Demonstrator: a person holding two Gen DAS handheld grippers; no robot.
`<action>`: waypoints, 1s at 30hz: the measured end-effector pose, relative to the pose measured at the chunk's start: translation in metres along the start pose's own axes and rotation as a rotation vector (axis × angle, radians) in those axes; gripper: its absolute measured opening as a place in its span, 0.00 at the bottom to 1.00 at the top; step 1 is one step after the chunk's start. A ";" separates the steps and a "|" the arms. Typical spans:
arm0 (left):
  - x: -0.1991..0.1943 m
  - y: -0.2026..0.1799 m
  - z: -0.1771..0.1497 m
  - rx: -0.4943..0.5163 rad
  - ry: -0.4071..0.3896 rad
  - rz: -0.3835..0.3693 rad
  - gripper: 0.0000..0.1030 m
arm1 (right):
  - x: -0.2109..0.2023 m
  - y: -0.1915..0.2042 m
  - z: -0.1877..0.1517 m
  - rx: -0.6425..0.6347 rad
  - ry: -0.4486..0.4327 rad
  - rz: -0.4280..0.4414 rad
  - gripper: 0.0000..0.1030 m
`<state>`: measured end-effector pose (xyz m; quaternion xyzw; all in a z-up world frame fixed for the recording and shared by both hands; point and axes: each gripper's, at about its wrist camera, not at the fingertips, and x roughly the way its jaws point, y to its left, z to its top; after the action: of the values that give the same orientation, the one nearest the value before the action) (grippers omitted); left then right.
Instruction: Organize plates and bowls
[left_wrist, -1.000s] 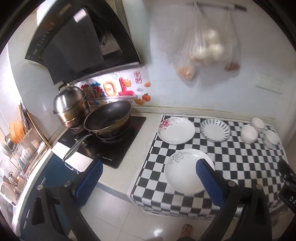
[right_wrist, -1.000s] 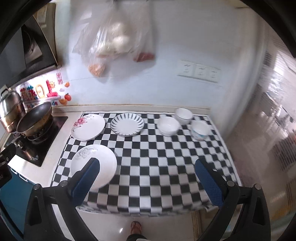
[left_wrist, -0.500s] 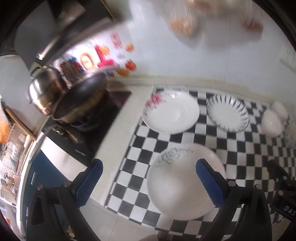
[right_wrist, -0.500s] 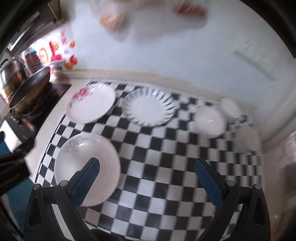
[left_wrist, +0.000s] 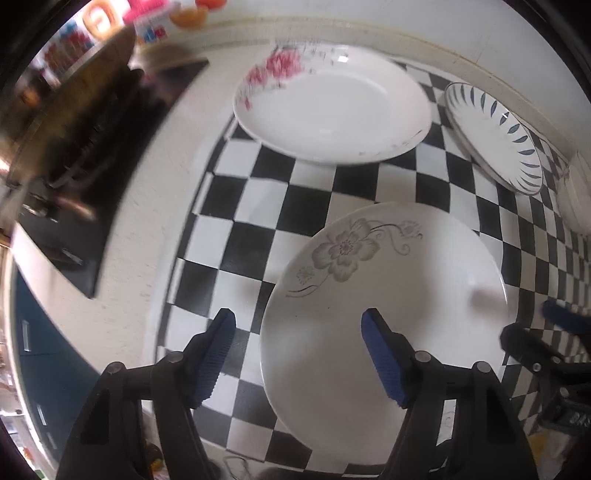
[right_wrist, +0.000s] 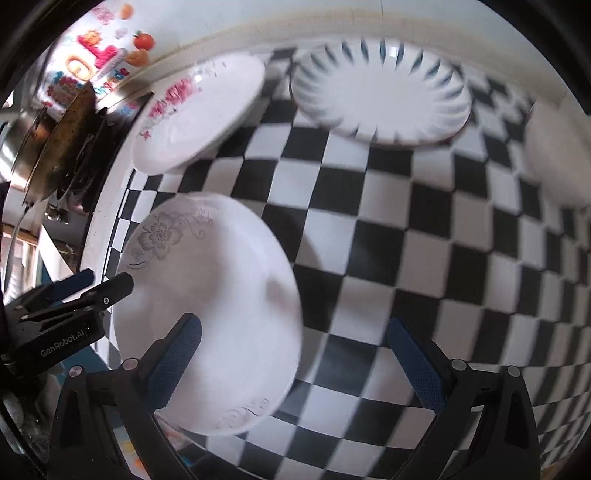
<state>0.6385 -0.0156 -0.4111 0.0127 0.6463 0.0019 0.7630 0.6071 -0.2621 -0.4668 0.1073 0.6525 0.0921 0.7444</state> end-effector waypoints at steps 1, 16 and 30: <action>0.005 0.003 0.002 -0.001 0.017 -0.011 0.63 | 0.008 -0.001 0.001 0.022 0.033 0.016 0.97; 0.044 0.012 0.010 0.134 0.143 -0.200 0.39 | 0.044 -0.001 0.003 0.136 0.145 0.047 0.24; 0.016 -0.052 0.018 0.222 0.153 -0.211 0.38 | -0.002 -0.064 -0.011 0.239 0.079 0.077 0.21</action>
<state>0.6587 -0.0672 -0.4255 0.0287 0.6966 -0.1486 0.7013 0.5955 -0.3235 -0.4838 0.2166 0.6831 0.0464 0.6959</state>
